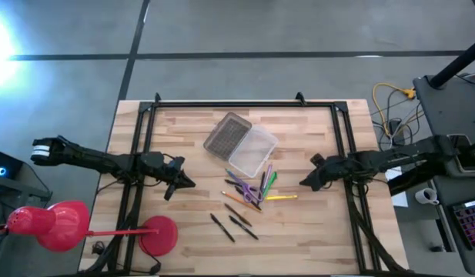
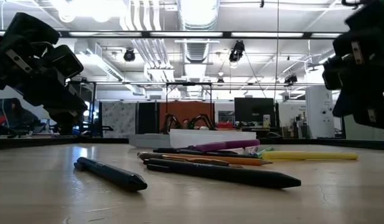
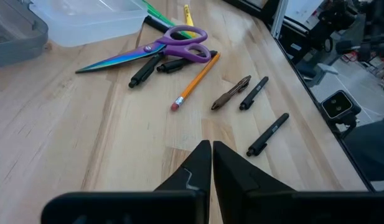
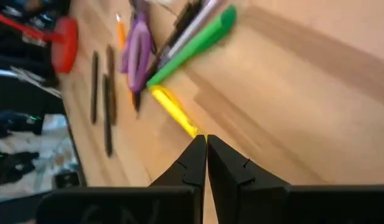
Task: Pick & place school supplies into a supply box
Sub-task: Put the yellow pen into the supply box
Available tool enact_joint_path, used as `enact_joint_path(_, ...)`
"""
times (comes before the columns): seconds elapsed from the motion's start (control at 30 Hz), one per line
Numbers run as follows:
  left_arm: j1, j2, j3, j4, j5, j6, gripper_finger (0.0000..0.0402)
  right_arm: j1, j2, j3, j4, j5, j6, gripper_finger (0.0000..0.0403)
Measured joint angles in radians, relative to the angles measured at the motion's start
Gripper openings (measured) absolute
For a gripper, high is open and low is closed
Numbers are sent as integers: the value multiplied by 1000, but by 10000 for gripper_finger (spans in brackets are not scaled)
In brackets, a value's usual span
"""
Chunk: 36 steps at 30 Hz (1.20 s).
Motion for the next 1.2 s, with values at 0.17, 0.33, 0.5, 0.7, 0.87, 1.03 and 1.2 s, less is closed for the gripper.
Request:
enact_joint_path(0.17, 0, 0, 0, 0, 0, 0, 1, 54, 134, 178, -66, 5, -77, 9)
enact_joint_path(0.33, 0, 0, 0, 0, 0, 0, 1, 82, 311, 380, -298, 59, -283, 9)
enact_joint_path(0.5, 0, 0, 0, 0, 0, 0, 1, 73, 518, 479, -288, -76, -379, 9)
enact_joint_path(0.7, 0, 0, 0, 0, 0, 0, 1, 89, 745, 494, -292, -138, -419, 17)
enact_joint_path(0.87, 0, 1, 0, 0, 0, 0, 1, 133, 839, 527, -303, -137, -506, 72)
enact_joint_path(1.03, 0, 0, 0, 0, 0, 0, 1, 171, 861, 587, -316, -29, -610, 145)
enact_joint_path(1.2, 0, 0, 0, 0, 0, 0, 1, 190, 862, 628, -331, 95, -816, 196)
